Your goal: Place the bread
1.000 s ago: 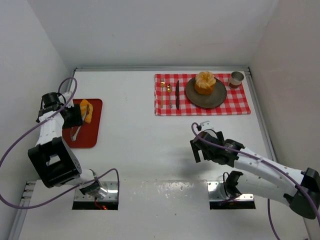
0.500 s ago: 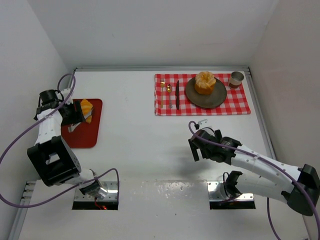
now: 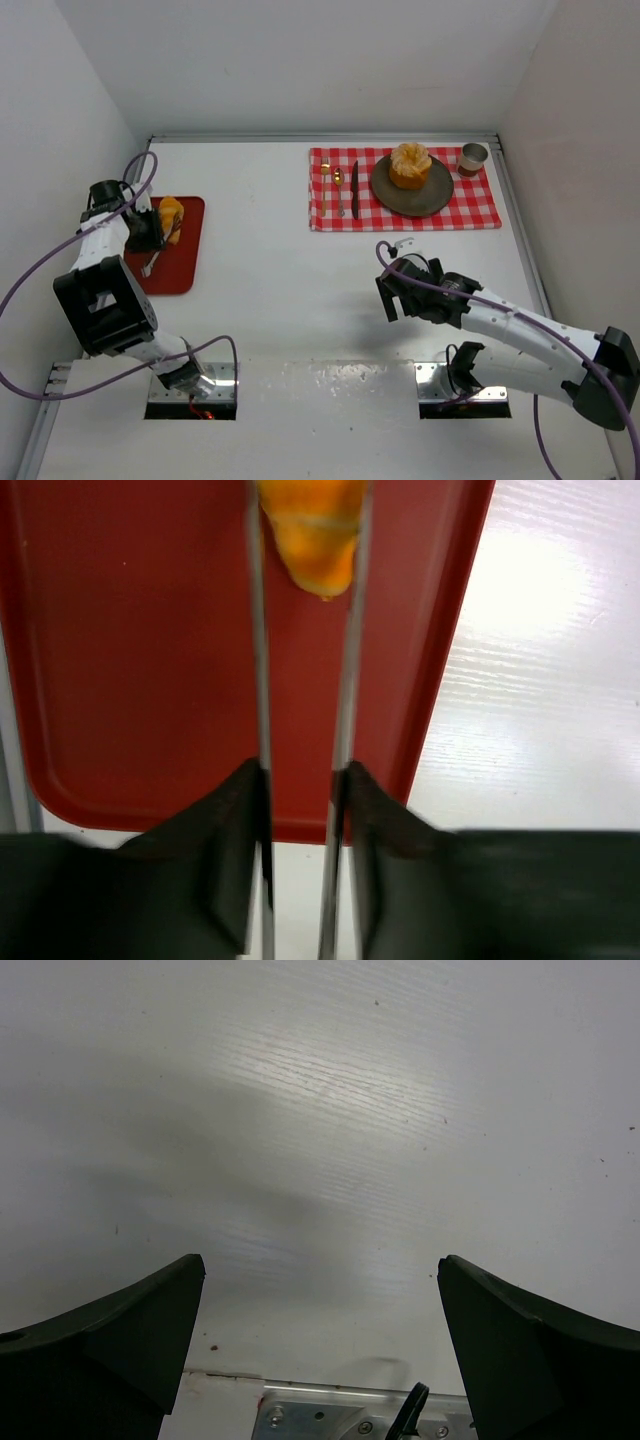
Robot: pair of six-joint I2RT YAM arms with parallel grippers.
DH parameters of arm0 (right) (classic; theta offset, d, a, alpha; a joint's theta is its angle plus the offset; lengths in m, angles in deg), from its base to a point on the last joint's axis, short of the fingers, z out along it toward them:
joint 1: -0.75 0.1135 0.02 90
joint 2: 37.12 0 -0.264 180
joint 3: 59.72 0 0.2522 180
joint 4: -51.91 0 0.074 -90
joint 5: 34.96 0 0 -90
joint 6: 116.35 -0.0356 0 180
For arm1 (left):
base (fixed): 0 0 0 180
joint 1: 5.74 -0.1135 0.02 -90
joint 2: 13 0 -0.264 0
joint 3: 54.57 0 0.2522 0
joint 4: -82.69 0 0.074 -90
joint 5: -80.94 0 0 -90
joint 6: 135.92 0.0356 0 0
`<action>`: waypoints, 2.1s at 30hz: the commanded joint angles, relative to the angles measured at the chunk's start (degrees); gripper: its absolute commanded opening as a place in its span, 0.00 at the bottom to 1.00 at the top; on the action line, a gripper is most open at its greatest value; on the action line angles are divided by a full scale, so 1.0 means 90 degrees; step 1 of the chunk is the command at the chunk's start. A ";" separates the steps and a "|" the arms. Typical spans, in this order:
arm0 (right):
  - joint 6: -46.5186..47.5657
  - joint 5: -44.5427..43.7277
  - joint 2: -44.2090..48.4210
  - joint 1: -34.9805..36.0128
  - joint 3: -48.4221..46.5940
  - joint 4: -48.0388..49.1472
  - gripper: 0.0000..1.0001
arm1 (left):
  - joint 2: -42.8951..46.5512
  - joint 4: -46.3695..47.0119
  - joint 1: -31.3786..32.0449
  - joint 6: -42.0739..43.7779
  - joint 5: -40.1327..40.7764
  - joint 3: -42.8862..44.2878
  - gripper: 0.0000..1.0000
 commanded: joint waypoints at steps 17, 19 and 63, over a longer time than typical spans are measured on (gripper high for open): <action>0.0171 -0.0896 0.1957 -0.1780 -0.0035 -0.0679 1.00 | 0.0467 -0.1565 0.2051 0.0397 -0.1065 0.2787 0.04; 0.0472 -0.0682 0.2259 -0.2511 0.0063 -0.0718 1.00 | 0.0155 -0.1566 0.3248 0.0328 -0.0744 0.3468 0.04; 0.1128 0.0072 0.2387 -0.3294 0.0542 -0.0894 1.00 | -0.5599 0.0680 0.7949 0.0337 0.0283 0.7437 0.47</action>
